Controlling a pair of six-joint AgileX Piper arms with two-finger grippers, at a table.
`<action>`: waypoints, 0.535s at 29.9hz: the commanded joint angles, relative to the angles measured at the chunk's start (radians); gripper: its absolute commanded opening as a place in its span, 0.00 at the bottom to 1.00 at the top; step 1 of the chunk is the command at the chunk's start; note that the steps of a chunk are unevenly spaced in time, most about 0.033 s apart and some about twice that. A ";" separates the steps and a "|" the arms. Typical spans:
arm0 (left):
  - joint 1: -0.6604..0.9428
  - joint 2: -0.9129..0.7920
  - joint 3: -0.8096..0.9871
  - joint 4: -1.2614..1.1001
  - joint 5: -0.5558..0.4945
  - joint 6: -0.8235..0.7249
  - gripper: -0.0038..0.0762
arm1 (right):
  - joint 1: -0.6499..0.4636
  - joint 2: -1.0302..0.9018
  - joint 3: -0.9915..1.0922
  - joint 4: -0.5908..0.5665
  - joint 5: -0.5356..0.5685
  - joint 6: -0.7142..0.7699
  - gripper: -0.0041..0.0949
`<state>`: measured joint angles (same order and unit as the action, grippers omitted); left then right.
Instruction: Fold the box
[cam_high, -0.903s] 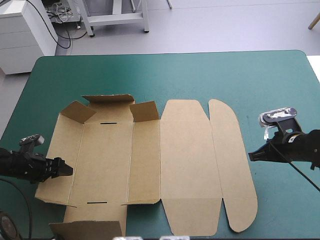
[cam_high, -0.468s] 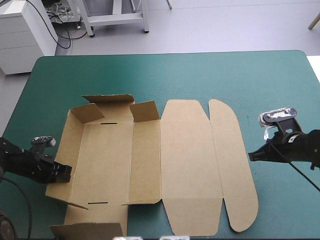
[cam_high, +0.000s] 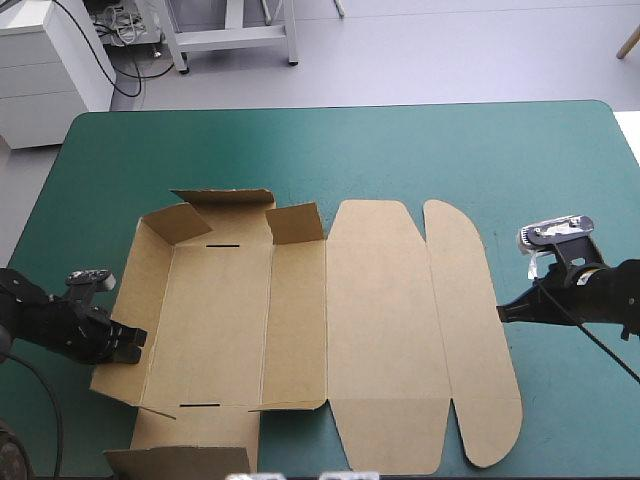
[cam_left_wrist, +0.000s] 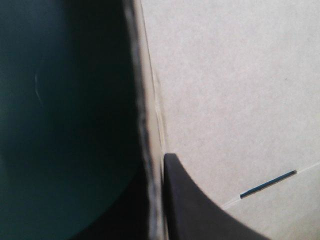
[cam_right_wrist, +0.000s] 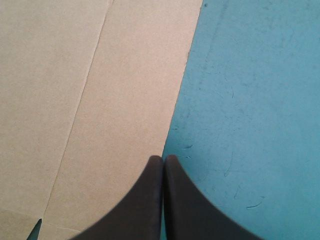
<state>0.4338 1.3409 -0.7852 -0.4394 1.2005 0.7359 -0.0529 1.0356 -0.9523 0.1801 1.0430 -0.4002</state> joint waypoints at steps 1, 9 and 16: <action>-0.009 -0.026 -0.043 -0.019 0.067 -0.020 0.04 | -0.003 -0.016 -0.024 0.011 -0.033 -0.001 0.02; -0.075 -0.026 -0.202 -0.002 0.025 -0.023 0.04 | -0.003 -0.016 -0.024 0.026 -0.033 -0.001 0.02; -0.308 -0.024 -0.383 0.134 -0.130 -0.023 0.04 | -0.003 -0.016 -0.024 0.049 -0.035 -0.001 0.02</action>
<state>0.2069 1.3409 -1.0883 -0.3302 1.1526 0.7102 -0.0529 1.0356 -0.9523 0.2108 1.0430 -0.4002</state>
